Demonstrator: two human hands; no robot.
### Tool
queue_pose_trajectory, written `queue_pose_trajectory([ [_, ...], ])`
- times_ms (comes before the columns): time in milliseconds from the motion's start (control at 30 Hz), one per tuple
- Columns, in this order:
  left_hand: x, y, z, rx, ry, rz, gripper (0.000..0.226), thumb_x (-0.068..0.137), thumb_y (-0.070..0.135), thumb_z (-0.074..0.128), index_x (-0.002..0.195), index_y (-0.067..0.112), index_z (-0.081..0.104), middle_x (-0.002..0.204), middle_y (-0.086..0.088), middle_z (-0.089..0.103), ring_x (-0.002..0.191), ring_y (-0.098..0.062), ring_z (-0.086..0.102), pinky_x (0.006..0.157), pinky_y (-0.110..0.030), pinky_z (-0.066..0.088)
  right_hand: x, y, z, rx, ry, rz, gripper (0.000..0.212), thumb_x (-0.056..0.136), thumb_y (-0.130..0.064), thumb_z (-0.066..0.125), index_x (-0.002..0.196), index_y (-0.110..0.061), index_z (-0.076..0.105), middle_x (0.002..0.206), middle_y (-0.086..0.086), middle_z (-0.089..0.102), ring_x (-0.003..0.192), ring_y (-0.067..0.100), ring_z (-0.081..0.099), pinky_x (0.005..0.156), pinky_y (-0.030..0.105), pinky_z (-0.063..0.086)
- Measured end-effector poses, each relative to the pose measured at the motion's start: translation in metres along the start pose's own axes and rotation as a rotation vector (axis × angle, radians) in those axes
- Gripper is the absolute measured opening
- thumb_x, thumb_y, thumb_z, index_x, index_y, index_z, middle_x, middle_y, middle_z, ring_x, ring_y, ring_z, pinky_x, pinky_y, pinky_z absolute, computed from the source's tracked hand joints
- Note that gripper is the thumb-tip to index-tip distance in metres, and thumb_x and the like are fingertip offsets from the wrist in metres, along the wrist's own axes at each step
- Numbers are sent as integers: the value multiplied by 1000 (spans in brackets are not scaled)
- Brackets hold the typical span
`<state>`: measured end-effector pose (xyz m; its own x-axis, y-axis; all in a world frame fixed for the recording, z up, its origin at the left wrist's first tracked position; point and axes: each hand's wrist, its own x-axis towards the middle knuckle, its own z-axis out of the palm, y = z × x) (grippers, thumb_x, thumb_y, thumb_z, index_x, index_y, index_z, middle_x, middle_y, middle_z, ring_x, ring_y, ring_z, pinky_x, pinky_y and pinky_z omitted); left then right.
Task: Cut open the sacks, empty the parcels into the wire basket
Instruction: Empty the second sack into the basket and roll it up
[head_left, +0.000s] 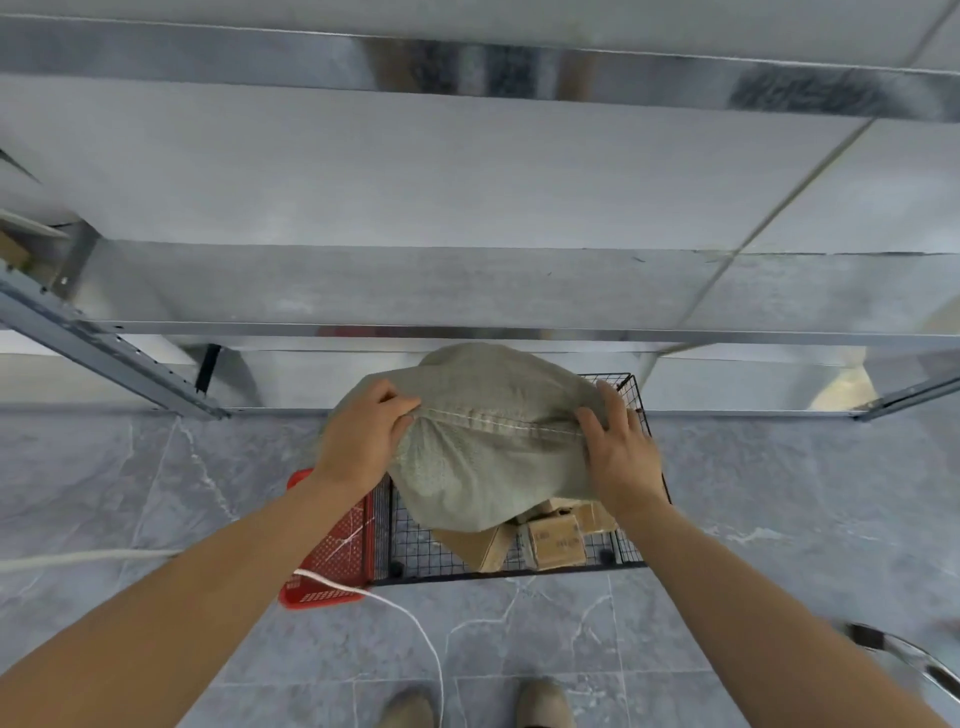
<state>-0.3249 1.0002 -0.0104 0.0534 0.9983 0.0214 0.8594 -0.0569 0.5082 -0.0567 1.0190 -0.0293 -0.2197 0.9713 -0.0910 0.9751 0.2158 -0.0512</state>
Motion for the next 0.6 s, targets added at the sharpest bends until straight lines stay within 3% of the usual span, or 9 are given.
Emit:
queue_pose_trajectory([
  [100, -7, 1, -12, 45, 58, -48, 23, 90, 14, 55, 108, 5, 67, 91, -14, 58, 75, -19, 49, 64, -28, 41, -2, -6, -12, 82, 8, -28, 38, 53, -3, 84, 87, -6, 67, 118, 18, 59, 92, 40, 60, 48, 38, 52],
  [167, -11, 8, -23, 64, 47, -77, 26, 92, 19, 51, 112, 9, 66, 94, -11, 59, 82, -23, 55, 68, -31, 45, -8, 0, -18, 103, 76, -51, 35, 47, -3, 86, 77, -8, 70, 94, 14, 66, 80, 37, 63, 49, 38, 52],
  [233, -17, 16, -36, 83, 26, -101, 28, 92, 20, 52, 115, 9, 62, 101, -9, 62, 92, -26, 59, 76, -32, 45, -18, 8, -30, 162, 143, -60, 25, 57, -3, 78, 79, -11, 72, 78, 8, 69, 71, 34, 64, 55, 37, 52],
  [300, -27, 24, -51, 113, -18, -144, 26, 91, 19, 53, 113, 7, 60, 103, -8, 61, 94, -24, 59, 77, -32, 46, -30, 11, -50, 266, 170, 2, 25, 75, -2, 59, 94, -11, 72, 81, 9, 72, 75, 35, 64, 61, 37, 50],
  [400, -50, 38, -69, 206, -88, -165, 21, 93, 16, 48, 108, 8, 61, 104, -8, 57, 90, -25, 59, 73, -34, 47, -45, 12, -73, 216, 48, 58, 28, 93, -9, 44, 115, -15, 62, 92, 12, 70, 84, 31, 63, 59, 28, 42],
  [467, -65, 52, -81, 247, -95, -182, 23, 93, 14, 47, 112, 11, 61, 107, -6, 56, 90, -24, 59, 74, -32, 47, -52, 12, -91, 166, -9, 80, 28, 95, -9, 41, 116, -19, 56, 94, 10, 69, 83, 28, 64, 58, 25, 38],
  [600, -81, 82, -101, 332, -43, -254, 27, 92, 8, 45, 114, 14, 59, 109, -6, 55, 94, -24, 57, 79, -34, 48, -56, 18, -141, 232, -23, 76, 34, 93, -2, 39, 115, -22, 57, 96, 13, 68, 84, 31, 64, 64, 31, 50],
])
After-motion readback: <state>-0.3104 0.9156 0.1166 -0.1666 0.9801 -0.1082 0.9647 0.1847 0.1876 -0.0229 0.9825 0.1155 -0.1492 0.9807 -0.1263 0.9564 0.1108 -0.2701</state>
